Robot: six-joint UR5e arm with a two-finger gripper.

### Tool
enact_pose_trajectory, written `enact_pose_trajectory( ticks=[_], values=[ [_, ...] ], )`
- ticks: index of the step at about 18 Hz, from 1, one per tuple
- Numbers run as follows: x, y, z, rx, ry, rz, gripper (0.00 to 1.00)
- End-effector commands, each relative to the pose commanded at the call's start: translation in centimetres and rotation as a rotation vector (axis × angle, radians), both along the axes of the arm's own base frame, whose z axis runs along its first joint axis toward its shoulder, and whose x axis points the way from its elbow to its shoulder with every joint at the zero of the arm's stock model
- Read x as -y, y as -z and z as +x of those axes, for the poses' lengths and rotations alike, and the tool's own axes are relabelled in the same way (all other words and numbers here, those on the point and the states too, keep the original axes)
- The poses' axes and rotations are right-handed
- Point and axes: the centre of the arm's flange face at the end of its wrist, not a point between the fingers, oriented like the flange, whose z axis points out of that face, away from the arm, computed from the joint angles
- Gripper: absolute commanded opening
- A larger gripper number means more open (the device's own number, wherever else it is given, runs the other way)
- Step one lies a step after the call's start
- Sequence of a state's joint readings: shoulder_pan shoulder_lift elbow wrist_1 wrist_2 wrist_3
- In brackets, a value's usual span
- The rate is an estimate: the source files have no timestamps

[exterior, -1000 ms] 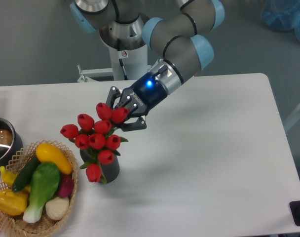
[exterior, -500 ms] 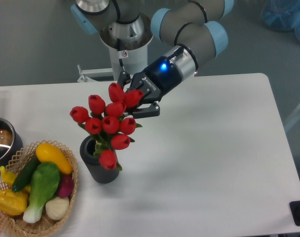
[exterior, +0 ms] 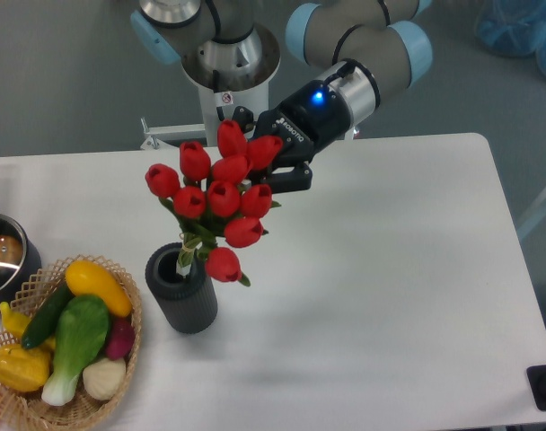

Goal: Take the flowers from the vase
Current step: 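Lift the gripped tulip bunch up out of the vase, then carry the tulips away from the vase and hold them raised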

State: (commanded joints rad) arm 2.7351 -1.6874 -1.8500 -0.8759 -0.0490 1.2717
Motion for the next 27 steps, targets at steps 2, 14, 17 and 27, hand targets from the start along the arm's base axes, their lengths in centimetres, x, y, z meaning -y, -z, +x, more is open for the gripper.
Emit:
enact_pose_trajectory(
  ticks=[2,14,17,27],
  values=[
    [0.5,-0.4,-0.4,0.011,-0.010,0.000,0.00],
    [2.9,-3.0,-4.3,-0.032,-0.085,0.001,0.00],
    [3.4,-2.8,-5.6,-0.089,-0.142,-0.091,0.00],
    [3.5,0.3,-8.4,-0.250,-0.295,-0.476,0.00]
  ],
)
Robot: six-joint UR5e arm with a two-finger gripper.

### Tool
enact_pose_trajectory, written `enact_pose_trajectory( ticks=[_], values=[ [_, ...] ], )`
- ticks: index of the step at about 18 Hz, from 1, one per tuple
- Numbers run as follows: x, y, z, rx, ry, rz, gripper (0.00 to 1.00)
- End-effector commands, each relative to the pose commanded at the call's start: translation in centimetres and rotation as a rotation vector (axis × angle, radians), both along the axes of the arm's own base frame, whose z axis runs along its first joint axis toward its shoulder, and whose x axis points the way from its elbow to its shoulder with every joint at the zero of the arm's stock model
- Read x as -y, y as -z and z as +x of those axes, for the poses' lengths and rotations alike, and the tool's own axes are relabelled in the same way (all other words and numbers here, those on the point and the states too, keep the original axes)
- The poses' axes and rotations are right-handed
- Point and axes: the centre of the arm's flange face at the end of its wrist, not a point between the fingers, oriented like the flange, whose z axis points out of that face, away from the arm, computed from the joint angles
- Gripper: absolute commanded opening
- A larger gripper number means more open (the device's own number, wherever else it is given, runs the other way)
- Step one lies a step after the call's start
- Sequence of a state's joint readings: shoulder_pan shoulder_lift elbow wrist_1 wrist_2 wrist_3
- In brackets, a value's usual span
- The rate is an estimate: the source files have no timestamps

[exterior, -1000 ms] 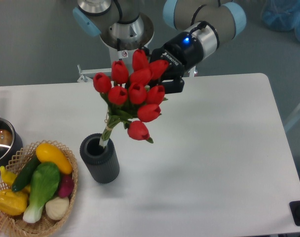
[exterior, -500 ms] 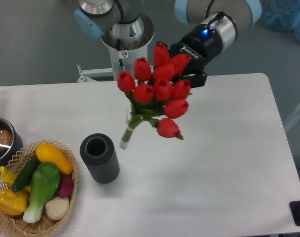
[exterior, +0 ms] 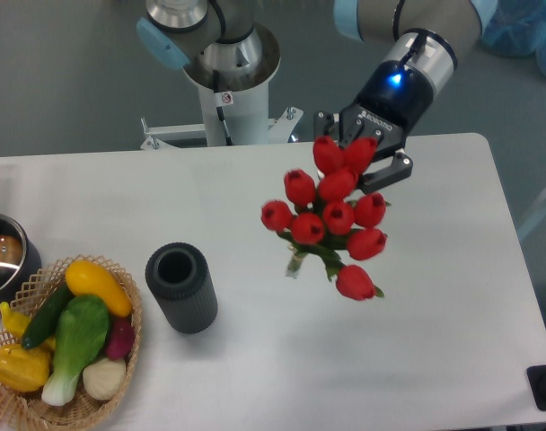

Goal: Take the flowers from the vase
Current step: 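Carry the tulips away from the vase and hold them raised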

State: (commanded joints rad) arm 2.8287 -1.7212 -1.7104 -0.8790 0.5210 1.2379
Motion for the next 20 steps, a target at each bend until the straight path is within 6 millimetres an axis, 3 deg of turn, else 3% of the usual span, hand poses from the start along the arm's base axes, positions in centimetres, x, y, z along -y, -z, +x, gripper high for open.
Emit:
enact_pose_trajectory(
  ticks=[4,7,11,20],
  values=[
    [0.7,1.3,-0.5,-0.072,-0.079,-0.195,0.01],
    [0.7,1.8,-0.7,-0.073,-0.088,-0.225,0.00],
    [2.2,2.6,-2.1,-0.063,-0.124,-0.248,0.00],
    [2.6,7.3,-4.5,-0.164,-0.134,-0.510,0.00]
  ],
)
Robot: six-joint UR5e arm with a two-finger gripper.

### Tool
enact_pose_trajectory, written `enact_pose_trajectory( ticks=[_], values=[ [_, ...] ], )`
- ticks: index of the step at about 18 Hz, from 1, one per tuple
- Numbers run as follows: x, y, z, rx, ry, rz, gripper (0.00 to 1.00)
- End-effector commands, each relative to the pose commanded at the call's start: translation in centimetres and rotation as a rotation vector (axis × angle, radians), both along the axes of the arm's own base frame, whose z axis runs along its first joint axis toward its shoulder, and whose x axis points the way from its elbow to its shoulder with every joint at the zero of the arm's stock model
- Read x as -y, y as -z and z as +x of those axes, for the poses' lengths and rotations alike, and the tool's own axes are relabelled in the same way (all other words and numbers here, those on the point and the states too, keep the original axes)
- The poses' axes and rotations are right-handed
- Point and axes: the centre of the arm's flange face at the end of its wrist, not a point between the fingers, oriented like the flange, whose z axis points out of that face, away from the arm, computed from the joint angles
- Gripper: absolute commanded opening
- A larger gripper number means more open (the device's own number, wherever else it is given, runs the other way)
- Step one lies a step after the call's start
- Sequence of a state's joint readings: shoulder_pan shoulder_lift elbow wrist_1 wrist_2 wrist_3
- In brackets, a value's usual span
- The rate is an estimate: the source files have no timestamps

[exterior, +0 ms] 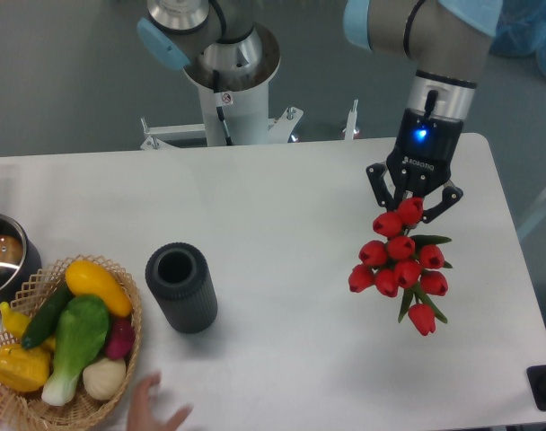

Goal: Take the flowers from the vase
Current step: 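Carry the tulips away from the vase and hold them raised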

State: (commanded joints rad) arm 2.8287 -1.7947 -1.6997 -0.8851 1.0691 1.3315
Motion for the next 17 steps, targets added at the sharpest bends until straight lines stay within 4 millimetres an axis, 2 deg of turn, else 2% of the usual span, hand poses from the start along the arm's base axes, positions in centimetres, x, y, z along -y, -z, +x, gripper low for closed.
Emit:
enact_pose_trajectory(
  ticks=[3,4,5,7,12,14,17],
  values=[
    [0.1,0.4,-1.0,-0.031,-0.033,-0.100,0.00],
    [-0.6,0.5,-1.1,-0.053,-0.035,-0.153,0.00],
    [-1.4,1.4,-1.1,-0.057,-0.034,-0.215,0.00],
    [-0.8,2.3,-1.1,-0.055,-0.051,-0.312,0.00],
    [-1.9,3.7,0.8,-0.023,-0.041,-0.484,0.00],
    [-2.4,3.1,0.7,-0.038,-0.037,-0.488,0.00],
    [-2.8,3.4,0.8,-0.036,-0.031,-0.491,0.00]
  ],
)
